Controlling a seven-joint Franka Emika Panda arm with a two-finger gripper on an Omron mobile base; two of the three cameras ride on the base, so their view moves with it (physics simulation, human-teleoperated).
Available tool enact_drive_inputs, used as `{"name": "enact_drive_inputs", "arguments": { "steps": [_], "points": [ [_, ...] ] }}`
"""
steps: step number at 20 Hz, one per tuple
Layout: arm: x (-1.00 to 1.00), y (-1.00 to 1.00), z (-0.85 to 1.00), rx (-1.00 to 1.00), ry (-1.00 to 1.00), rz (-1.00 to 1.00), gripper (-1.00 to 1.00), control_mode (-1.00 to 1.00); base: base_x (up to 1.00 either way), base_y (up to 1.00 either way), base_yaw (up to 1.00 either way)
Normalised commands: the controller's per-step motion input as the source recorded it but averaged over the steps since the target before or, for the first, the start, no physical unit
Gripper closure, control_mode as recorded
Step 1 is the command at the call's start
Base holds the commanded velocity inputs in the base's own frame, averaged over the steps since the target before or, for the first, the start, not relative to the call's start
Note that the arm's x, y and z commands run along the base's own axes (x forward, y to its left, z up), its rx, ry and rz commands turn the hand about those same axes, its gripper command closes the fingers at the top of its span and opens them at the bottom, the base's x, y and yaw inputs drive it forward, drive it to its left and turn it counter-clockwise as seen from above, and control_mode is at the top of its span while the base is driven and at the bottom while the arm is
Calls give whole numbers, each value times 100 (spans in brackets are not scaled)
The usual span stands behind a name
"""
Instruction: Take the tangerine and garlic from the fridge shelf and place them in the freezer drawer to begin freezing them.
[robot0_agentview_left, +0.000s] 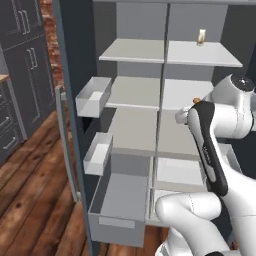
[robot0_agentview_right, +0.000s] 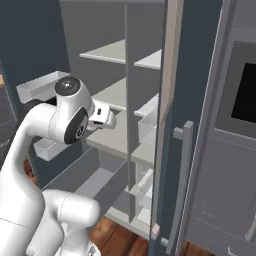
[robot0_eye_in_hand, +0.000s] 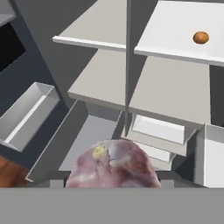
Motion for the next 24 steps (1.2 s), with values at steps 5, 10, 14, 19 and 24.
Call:
{"name": "enact_drive_inputs", "arguments": {
  "steps": [5, 10, 14, 19, 24],
  "points": [
    [0, 0, -1, -2, 1, 3, 100, -100, -17, -27, 22],
    [18, 44, -62, -18, 20, 13, 100, -100, 0, 0, 0],
    [38, 64, -100, -15, 43, 13, 100, -100, 0, 0, 0],
    [68, 40, -100, -1, 40, 13, 100, -100, 0, 0, 0],
    [14, 6, -88, 16, 11, 18, 100, -100, 0, 0, 0]
  ]
}}
